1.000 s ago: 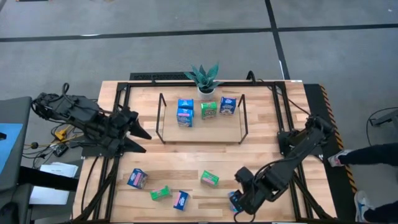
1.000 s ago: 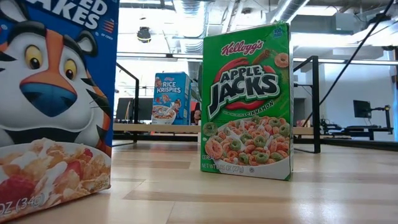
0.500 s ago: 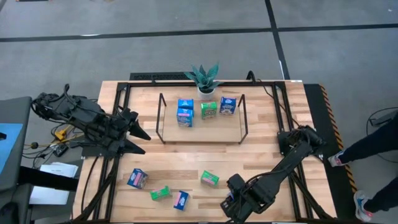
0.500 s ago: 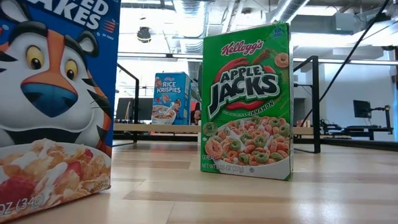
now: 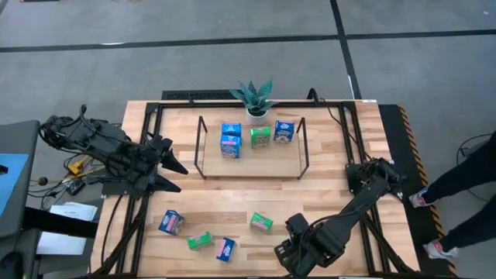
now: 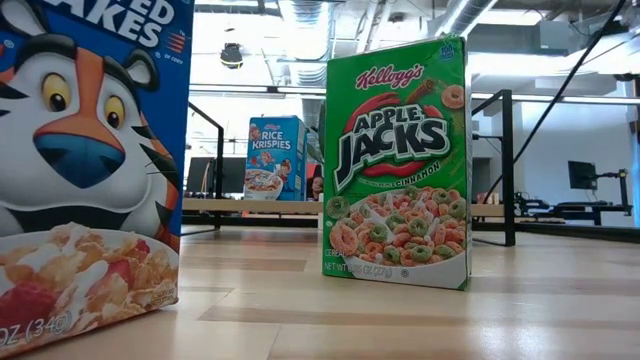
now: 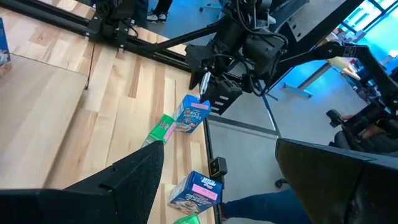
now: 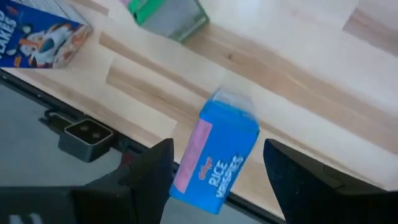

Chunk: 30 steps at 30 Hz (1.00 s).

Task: Stack cereal on shelf
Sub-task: Put the light blue cereal box on the shelf aligned with the other light blue cereal boxes

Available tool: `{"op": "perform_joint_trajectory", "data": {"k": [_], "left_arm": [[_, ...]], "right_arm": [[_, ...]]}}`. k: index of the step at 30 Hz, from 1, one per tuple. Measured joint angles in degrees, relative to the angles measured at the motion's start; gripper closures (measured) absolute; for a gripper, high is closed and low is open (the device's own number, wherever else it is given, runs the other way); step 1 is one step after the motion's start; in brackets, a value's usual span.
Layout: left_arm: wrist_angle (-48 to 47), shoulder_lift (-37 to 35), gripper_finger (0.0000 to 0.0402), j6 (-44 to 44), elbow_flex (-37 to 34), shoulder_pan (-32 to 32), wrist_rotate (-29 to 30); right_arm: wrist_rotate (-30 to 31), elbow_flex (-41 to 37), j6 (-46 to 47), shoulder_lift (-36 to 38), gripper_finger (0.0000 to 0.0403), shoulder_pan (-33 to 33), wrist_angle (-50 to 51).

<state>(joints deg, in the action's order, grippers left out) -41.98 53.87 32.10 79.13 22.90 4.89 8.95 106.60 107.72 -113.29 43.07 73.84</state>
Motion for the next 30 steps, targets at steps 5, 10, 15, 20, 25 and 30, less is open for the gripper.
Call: {"op": "perform_joint_trajectory", "data": {"k": [5,10,15,20,25,30], "left_arm": [[-2.0,0.0,0.0102,0.0,0.0,0.0,0.1],[-2.5,0.0,0.0102,0.0,0.0,0.0,0.2],[-2.5,0.0,0.0102,-1.0,0.0,0.0,0.3],[-2.6,0.0,0.0102,-1.1,0.0,0.0,0.4],[-2.9,0.0,0.0102,-1.1,0.0,0.0,0.4],[-4.3,0.0,0.0102,-1.2,0.0,0.0,0.5]], "right_arm": [[0.0,0.2,2.8,-1.2,0.0128,0.8,-1.4],[0.6,0.1,4.3,-3.0,0.0128,1.1,-3.4],[0.4,0.2,4.6,-4.3,0.0128,0.8,-4.4],[-0.8,0.1,4.8,-5.1,0.0128,0.7,-3.9],[-1.4,0.1,4.9,-5.2,0.0128,0.2,-3.9],[-2.4,0.0,5.0,-5.0,0.0128,0.0,-2.8]]}}
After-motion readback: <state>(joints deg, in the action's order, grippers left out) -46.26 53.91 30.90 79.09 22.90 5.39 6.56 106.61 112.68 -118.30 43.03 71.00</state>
